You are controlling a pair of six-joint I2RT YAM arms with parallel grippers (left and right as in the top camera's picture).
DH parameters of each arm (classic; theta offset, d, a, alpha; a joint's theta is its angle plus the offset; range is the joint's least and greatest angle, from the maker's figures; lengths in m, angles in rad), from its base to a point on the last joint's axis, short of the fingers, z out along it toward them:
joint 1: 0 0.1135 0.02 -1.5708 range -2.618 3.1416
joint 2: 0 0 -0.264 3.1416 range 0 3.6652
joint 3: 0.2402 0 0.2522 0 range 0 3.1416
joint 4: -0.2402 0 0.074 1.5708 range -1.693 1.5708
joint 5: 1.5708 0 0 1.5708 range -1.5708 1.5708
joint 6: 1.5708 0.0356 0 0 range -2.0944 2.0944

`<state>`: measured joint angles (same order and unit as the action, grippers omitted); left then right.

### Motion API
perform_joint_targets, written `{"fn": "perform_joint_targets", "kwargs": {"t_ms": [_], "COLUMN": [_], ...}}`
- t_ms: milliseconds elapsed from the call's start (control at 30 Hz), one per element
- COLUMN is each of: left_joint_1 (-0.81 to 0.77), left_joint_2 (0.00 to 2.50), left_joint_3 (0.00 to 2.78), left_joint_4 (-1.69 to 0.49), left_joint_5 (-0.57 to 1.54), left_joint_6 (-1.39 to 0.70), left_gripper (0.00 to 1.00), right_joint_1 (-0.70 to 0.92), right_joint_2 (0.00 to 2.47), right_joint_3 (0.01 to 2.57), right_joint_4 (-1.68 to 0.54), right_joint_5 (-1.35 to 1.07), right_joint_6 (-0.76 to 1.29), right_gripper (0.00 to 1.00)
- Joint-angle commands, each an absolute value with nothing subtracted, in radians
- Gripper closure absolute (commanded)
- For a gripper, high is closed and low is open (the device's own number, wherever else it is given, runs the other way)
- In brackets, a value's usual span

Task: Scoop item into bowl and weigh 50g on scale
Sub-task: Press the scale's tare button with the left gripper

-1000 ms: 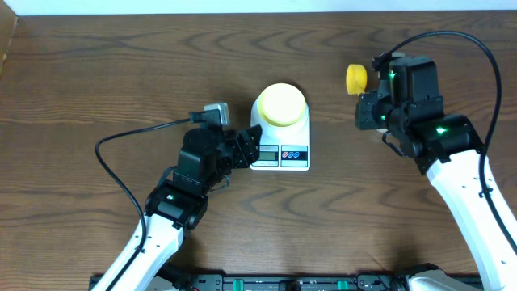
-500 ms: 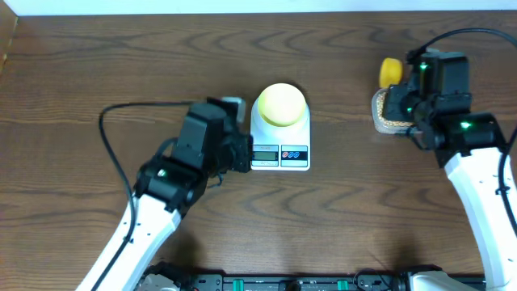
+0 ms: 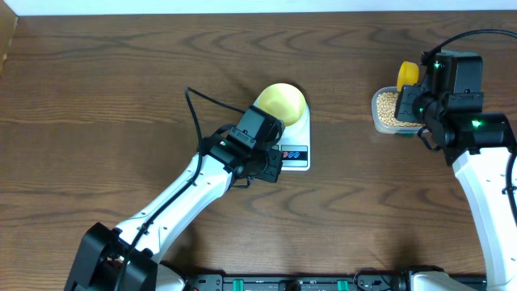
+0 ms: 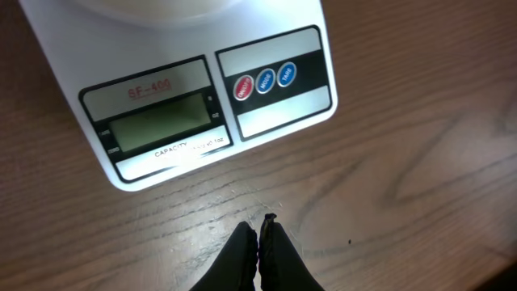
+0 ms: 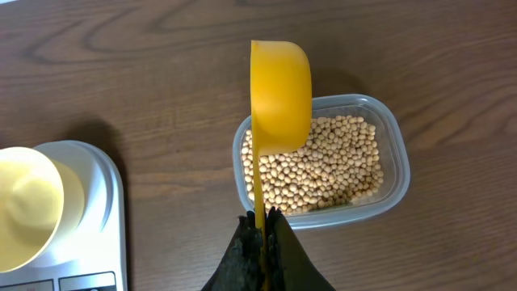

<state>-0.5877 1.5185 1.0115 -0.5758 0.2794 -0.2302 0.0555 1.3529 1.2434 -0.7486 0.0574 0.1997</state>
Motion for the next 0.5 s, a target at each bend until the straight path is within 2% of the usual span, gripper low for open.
{"fn": "perform_joint_targets", "kwargs": {"t_ms": [0, 233, 367, 467], "left_joint_1": [-0.595, -0.623, -0.686, -0.714], "left_joint_2": [1.519, 1.615, 1.691, 1.741], "left_joint_3": [1.104, 1.145, 1.145, 1.144], "left_joint_4": [-0.603, -0.643, -0.531, -0.495], "left_joint_5": [0.244, 0.171, 0.158, -0.017], "left_joint_6": [-0.177, -0.176, -0.134, -0.131], "left_gripper": [0.93, 0.93, 0.93, 0.93], "right_joint_1": [0.051, 0.051, 0.051, 0.051], "right_joint_2": [1.348, 1.348, 1.348, 1.348], "right_joint_3": [1.267, 1.267, 1.267, 1.267], "right_joint_4": [-0.749, -0.753, -0.753, -0.759], "right_joint_5": [0.076, 0.072, 0.072, 0.072], "right_joint_6": [0.186, 0.209, 0.208, 0.208], "right_gripper": [0.99, 0.98, 0.99, 0.98]}}
